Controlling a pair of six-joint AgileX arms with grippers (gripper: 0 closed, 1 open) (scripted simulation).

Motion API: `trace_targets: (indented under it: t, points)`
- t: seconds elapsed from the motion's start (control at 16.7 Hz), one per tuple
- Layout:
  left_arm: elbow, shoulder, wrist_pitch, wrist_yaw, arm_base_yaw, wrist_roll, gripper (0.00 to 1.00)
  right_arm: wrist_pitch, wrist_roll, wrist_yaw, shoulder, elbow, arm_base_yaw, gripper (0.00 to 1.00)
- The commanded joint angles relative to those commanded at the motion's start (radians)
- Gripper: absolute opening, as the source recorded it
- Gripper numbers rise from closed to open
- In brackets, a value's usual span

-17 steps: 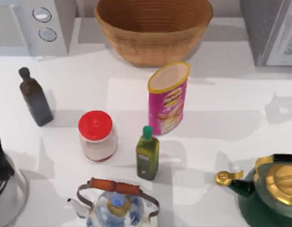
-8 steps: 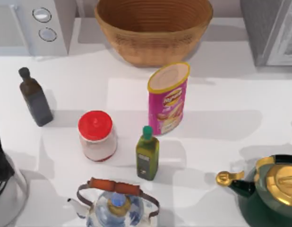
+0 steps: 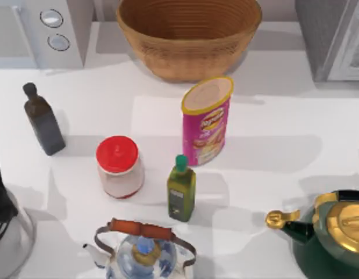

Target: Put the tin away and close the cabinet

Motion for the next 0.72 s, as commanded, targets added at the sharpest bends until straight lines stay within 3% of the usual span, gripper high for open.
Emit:
trace_targets:
  t: [0.72]
  points:
    - [0.000, 0.000, 0.000, 0.000, 0.000, 0.000, 1.00, 0.230, 0.022, 0.017, 0.251, 0.019, 0.022, 1.00]
